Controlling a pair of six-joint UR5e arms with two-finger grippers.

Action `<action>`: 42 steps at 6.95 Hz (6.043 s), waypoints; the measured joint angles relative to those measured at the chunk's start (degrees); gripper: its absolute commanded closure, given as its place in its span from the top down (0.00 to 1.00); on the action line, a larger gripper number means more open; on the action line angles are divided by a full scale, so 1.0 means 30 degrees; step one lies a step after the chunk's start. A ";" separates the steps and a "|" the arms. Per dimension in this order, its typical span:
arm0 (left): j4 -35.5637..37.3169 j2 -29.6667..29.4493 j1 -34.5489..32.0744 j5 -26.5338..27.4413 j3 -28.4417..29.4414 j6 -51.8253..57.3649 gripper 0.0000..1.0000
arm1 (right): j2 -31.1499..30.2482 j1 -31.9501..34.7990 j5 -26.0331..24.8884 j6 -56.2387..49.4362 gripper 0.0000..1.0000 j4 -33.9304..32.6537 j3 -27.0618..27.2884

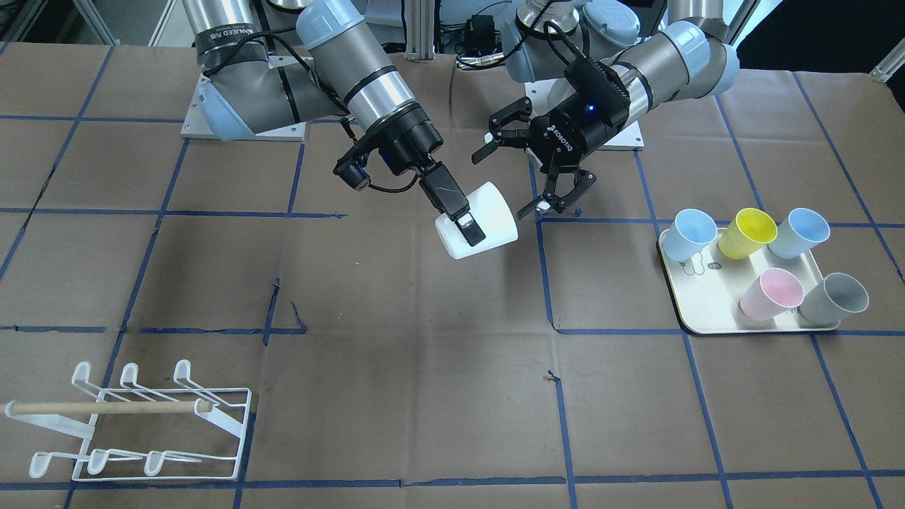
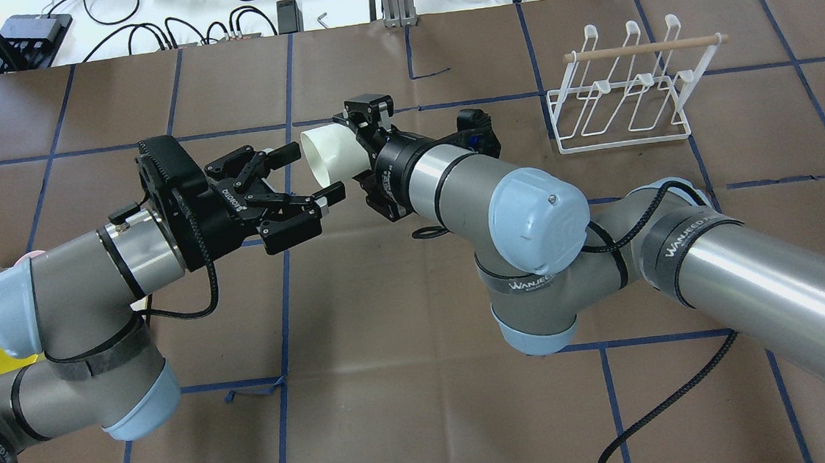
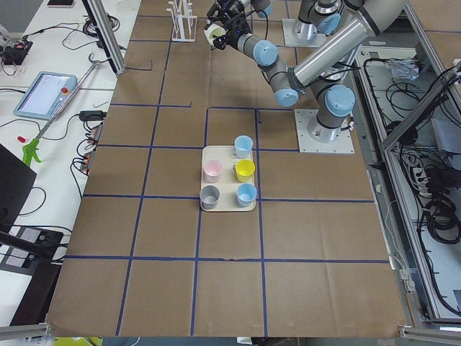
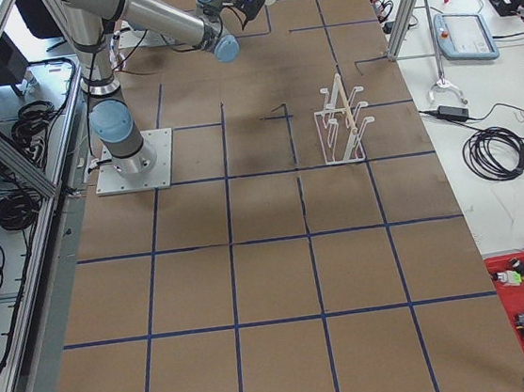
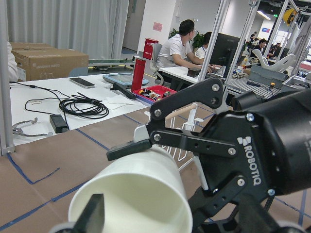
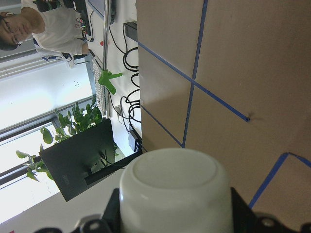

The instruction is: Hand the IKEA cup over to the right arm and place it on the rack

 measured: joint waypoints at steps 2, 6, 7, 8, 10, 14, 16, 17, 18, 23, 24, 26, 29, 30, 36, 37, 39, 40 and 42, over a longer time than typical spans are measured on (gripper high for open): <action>-0.0179 0.0296 0.1590 0.1842 0.0089 -0.0480 1.00 | 0.0436 -0.1021 0.0136 -0.0390 0.22 -0.0492 -0.0524; -0.5555 -0.0098 0.1970 0.9160 0.3528 -0.3061 1.00 | 0.2116 -0.4175 -0.0469 -0.7347 0.20 -0.1539 -0.2669; -0.8408 -0.0143 0.1301 1.1256 0.4823 -0.3120 1.00 | 0.2604 -0.4603 -0.1490 -0.9791 0.20 -0.1493 -0.3354; -1.1431 -0.0197 0.0403 1.3777 0.6043 -0.3296 1.00 | 0.2970 -0.4983 -0.2618 -1.2671 0.20 -0.1472 -0.3804; -1.7996 -0.0205 -0.1096 1.7821 0.8318 -0.4328 1.00 | 0.3229 -0.6529 -0.4160 -1.8803 0.19 -0.1485 -0.4038; -3.0197 -0.0196 -0.2760 2.0938 1.3457 -0.7506 1.00 | 0.4674 -0.7970 -0.6098 -2.7424 0.16 -0.2100 -0.5329; -3.2775 -0.0105 -0.3358 2.1339 1.4945 -0.8152 1.00 | 0.6006 -0.8345 -0.6360 -2.9955 0.16 -0.3455 -0.6142; -3.3082 0.0153 -0.3414 2.1390 1.4956 -0.8127 1.00 | 0.6317 -0.8502 -0.6365 -3.0328 0.16 -0.3666 -0.6131; -3.3177 0.0447 -0.3386 2.1430 1.4892 -0.8044 1.00 | 0.6464 -0.8577 -0.6382 -3.0452 0.16 -0.3730 -0.5954; -3.3053 0.4566 0.2717 2.1406 1.0538 -0.1060 0.99 | 0.7074 -0.8639 -0.6425 -3.0684 0.99 -0.3810 -0.4888; -3.2418 0.5498 0.4814 2.1384 0.9078 0.1300 0.99 | 0.7114 -0.8640 -0.6515 -3.1011 1.00 -0.3783 -0.4873; -3.0862 0.6150 0.7062 2.1371 0.7219 0.3878 0.99 | 0.7117 -0.8624 -0.6656 -3.1733 1.00 -0.3702 -0.4951; -2.9490 0.5145 0.7471 2.1198 0.6381 0.4109 0.99 | 0.6635 -0.8466 -0.6638 -3.1645 1.00 -0.3618 -0.5133; -2.8303 0.4529 0.7471 2.1156 0.5809 0.3877 0.99 | 0.6013 -0.8278 -0.6571 -3.1567 1.00 -0.3589 -0.5231; -2.1186 0.1426 0.6348 2.1160 0.2492 0.2947 0.99 | 0.1678 -0.4332 -0.6500 -2.6791 1.00 -0.2453 -0.5309; -2.0310 0.0929 0.6221 2.1290 0.2258 0.3080 0.99 | 0.1123 -0.3682 -0.6497 -2.5850 1.00 -0.2410 -0.5216; -1.9693 0.0672 0.6189 2.1866 0.2041 0.3221 0.99 | 0.0547 -0.2280 -0.6498 -2.3044 1.00 -0.2436 -0.4592; -1.9671 0.0646 0.6188 2.2313 0.1937 0.3205 0.94 | 0.0337 -0.1884 -0.6492 -2.1029 1.00 -0.2448 -0.4178; -1.9704 0.0566 0.6189 2.2624 0.1849 0.3060 0.48 | -0.0240 -0.1603 -0.6445 -1.5935 1.00 -0.2448 -0.2954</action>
